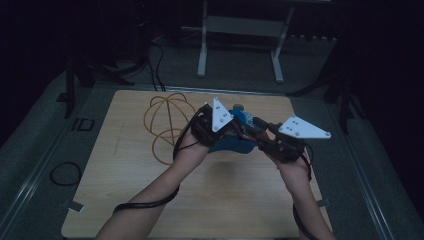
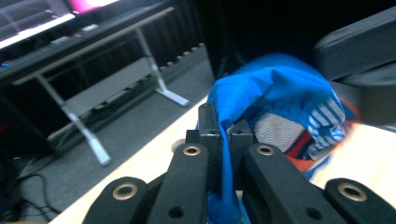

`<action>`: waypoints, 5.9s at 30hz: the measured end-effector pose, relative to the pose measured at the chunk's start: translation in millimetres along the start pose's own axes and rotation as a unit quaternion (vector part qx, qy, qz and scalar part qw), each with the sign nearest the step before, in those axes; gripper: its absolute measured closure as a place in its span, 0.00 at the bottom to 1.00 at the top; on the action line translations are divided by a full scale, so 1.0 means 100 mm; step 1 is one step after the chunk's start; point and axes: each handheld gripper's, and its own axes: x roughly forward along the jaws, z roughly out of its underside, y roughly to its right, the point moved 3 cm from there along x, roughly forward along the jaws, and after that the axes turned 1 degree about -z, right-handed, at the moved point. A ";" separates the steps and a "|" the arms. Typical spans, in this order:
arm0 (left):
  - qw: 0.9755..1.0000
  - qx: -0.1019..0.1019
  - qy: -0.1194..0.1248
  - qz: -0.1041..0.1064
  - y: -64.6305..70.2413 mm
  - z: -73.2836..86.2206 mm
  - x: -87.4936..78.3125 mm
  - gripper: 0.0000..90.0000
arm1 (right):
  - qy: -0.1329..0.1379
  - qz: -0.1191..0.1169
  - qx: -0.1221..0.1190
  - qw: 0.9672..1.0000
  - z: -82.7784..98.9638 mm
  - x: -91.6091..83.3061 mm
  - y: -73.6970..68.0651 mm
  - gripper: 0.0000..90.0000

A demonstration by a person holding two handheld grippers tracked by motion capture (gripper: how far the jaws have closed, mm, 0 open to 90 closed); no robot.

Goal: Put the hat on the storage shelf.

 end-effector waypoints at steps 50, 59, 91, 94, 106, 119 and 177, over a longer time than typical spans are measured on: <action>0.896 -0.023 0.296 0.331 -0.14 0.09 -0.56 0.99 | 0.029 -0.138 0.009 0.990 0.18 -0.18 -0.56 0.73; 0.905 -0.023 0.283 0.316 -0.18 0.14 -0.57 0.99 | 0.026 -0.106 0.010 0.994 0.18 -0.18 -0.50 0.99; 0.956 0.053 0.136 0.254 -0.22 0.41 -0.81 1.00 | 0.034 -0.065 0.016 0.997 0.08 -0.47 -0.17 1.00; 0.959 0.072 0.130 0.243 -0.18 0.44 -0.85 1.00 | 0.026 -0.060 0.005 0.998 0.09 -0.43 -0.19 1.00; 0.971 0.018 0.137 0.195 -0.40 0.61 -1.04 0.75 | 0.027 -0.089 0.010 0.996 0.03 -0.38 -0.25 1.00; 0.981 -0.038 0.095 0.167 -0.31 1.28 -1.20 0.29 | 0.057 -0.076 -0.007 0.995 -0.32 -0.33 -0.20 1.00; 0.985 -0.163 0.016 0.048 -0.31 2.68 -1.34 0.03 | -0.093 -0.135 0.002 0.987 -0.69 2.21 -0.65 1.00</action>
